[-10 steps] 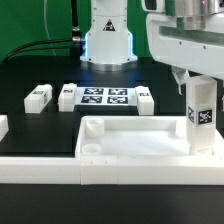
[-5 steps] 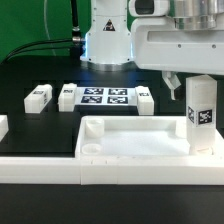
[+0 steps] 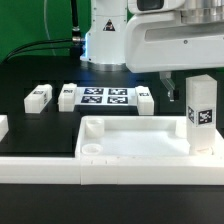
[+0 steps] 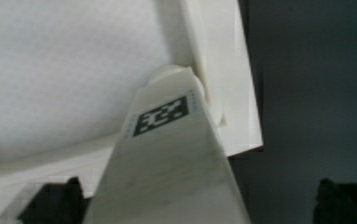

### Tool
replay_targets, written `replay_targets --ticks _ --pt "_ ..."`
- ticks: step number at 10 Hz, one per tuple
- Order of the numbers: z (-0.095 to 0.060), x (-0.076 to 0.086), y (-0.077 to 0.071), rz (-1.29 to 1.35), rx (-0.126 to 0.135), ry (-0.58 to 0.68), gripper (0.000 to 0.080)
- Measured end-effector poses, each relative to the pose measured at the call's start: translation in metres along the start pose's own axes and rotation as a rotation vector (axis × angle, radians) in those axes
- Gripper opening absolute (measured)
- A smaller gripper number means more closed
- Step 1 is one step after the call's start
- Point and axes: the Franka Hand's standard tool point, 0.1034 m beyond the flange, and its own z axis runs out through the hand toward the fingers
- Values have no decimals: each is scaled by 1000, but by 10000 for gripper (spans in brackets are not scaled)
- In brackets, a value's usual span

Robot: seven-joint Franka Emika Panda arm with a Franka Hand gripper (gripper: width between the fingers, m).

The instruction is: Assemble desk

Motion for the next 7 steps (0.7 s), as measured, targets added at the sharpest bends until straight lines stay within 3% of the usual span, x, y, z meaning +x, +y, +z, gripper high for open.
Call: replay_targets --ticks 1,2,4,7 --pt "-1 1 1 -104 -9 4 527" --pt "0 1 1 -164 -9 5 527" --pt "0 1 1 -163 -9 4 285" --pt "0 1 1 -162 -9 4 285"
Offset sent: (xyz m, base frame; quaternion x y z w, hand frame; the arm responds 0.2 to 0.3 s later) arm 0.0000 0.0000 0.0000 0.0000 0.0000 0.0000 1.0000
